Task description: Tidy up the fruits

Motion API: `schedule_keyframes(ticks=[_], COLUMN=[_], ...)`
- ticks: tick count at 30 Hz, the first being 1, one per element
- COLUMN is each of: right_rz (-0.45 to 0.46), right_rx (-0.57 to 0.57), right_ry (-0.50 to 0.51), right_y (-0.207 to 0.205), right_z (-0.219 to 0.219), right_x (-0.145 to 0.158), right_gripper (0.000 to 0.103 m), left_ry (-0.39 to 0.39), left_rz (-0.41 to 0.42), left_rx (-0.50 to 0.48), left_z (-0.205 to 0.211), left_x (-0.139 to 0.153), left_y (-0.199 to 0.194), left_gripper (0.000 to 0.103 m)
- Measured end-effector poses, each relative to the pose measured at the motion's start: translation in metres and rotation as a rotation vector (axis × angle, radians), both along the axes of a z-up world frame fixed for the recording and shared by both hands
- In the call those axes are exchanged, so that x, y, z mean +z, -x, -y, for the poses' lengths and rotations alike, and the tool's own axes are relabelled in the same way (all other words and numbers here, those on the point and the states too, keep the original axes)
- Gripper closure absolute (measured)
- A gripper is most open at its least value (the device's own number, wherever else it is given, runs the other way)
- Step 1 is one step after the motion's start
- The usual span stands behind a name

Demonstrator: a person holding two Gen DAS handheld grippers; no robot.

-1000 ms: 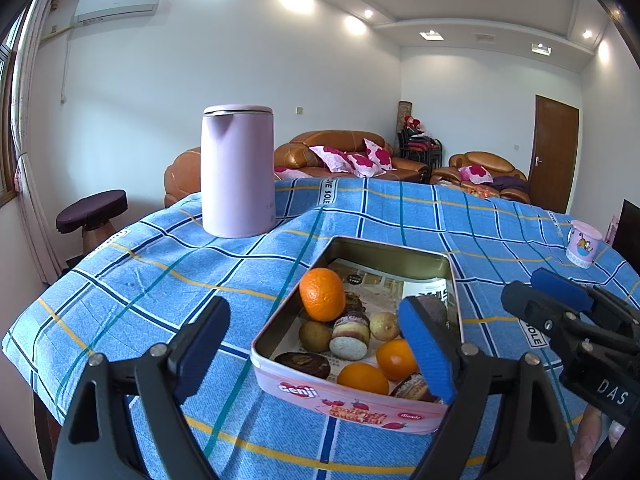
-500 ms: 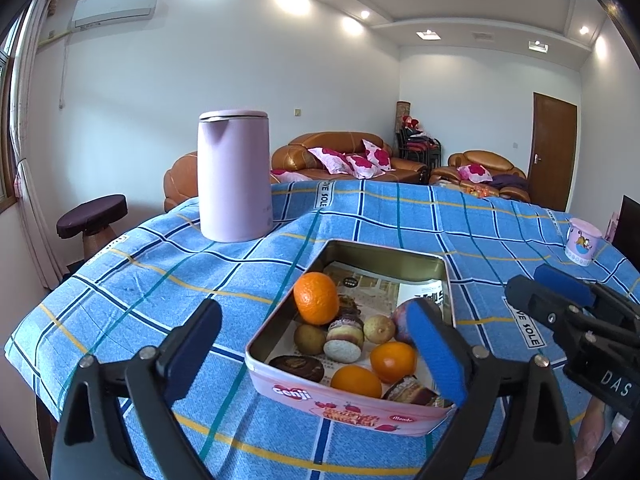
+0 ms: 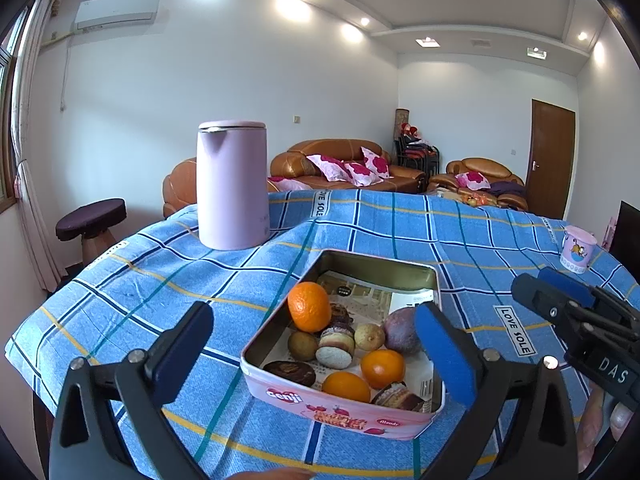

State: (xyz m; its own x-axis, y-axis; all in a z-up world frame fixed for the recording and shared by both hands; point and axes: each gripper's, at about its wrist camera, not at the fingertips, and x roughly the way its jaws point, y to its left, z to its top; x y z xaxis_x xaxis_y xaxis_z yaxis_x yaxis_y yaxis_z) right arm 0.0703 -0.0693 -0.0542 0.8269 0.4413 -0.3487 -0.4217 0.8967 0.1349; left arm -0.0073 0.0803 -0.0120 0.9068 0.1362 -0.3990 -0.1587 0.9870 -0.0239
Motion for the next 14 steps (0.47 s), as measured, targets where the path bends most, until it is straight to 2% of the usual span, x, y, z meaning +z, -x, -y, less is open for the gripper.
schedule_keyframes(ticks=[14], right_rz=[-0.010], right_rx=[-0.008], right_ry=[0.007], right_y=[0.0011], right_z=[0.0045], right_x=[-0.0032], right_gripper=[0.046], left_ry=[-0.022], left_rz=[-0.002], left_rx=[0.018], left_z=[0.0027], left_x=[-0.0024], left_y=[-0.0018], left_gripper=[0.000])
